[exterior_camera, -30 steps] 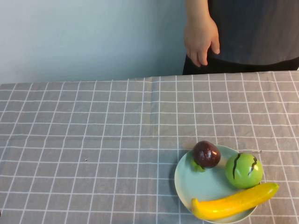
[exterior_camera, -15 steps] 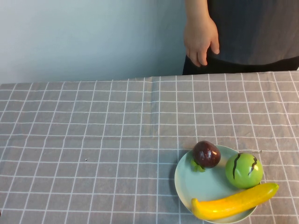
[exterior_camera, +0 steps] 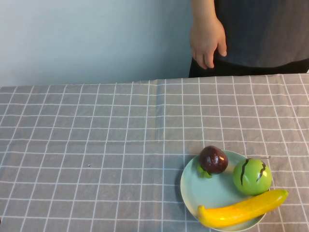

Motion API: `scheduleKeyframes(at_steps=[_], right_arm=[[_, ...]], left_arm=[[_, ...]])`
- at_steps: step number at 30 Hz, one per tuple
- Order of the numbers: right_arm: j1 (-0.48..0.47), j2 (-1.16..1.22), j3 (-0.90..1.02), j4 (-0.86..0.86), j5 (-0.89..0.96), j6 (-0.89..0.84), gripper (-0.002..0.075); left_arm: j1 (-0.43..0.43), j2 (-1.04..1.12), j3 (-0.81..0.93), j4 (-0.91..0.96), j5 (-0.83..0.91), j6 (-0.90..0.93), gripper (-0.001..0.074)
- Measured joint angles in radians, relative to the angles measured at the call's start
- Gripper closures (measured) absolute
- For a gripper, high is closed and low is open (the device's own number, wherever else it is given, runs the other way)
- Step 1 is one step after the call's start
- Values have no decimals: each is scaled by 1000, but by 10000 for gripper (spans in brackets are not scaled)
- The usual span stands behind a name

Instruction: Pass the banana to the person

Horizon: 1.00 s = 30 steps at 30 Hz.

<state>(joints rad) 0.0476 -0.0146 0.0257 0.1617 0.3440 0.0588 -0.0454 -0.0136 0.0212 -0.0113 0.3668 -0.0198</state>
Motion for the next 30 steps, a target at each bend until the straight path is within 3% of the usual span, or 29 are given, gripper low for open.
scheduleKeyframes(at_steps=[8, 14, 20, 30], right_arm=[[0, 0, 1, 353, -203, 22, 735], [0, 0, 1, 445, -233, 26, 735], [0, 41, -64, 447, -8, 26, 734], [0, 540, -568, 274, 531, -196, 734]], left_arm=[[0, 0, 0, 0, 0, 0, 739], [0, 0, 0, 0, 0, 0, 739], [0, 0, 0, 0, 0, 0, 739], [0, 0, 0, 0, 0, 0, 739]])
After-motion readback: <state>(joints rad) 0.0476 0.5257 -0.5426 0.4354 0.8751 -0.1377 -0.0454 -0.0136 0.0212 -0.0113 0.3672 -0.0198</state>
